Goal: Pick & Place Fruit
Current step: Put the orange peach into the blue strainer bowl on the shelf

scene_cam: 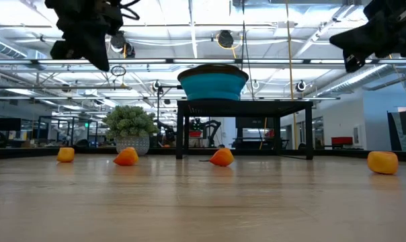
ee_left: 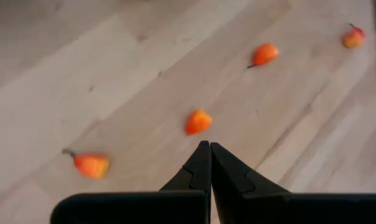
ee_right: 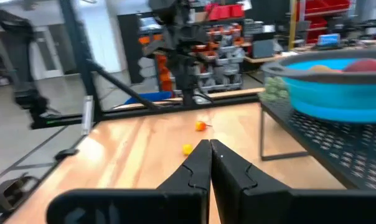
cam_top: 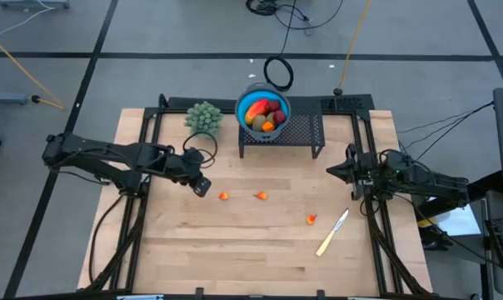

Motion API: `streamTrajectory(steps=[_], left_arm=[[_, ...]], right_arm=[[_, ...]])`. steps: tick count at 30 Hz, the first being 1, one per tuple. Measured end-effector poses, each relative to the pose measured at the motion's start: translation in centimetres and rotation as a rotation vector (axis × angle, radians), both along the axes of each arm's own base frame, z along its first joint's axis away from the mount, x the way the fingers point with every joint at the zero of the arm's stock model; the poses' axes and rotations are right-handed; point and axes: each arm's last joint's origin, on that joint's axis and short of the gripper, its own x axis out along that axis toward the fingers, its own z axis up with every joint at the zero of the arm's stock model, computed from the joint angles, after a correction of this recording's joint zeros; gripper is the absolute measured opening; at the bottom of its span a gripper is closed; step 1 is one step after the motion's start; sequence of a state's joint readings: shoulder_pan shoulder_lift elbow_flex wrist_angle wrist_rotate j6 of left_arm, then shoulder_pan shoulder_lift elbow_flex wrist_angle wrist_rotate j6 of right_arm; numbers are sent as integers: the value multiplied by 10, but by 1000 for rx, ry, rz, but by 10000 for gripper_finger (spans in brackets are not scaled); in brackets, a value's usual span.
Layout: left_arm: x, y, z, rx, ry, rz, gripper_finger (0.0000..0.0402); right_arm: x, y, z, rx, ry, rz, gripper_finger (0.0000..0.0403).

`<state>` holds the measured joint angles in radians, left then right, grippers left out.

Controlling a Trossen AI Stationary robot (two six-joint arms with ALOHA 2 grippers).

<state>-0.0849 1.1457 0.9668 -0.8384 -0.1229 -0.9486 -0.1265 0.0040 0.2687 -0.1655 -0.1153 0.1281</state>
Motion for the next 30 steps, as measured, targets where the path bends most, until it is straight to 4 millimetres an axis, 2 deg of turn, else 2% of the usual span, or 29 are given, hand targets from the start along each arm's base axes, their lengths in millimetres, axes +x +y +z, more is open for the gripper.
streamTrajectory(steps=[11, 17, 24, 30], left_arm=[[-3, 1, -4, -48, 43, 127, 4], [-3, 2, -3, -21, 40, 135, 4], [-5, 6, -11, 90, 48, 208, 35], [-9, 8, -24, 82, 68, 310, 86]], right_arm=[[8, -2, -22, -2, 44, -36, 0], [8, -2, -24, -9, 50, -36, 0], [8, -2, -24, -14, 49, -36, 0], [8, -2, -24, -14, 50, -36, 0]])
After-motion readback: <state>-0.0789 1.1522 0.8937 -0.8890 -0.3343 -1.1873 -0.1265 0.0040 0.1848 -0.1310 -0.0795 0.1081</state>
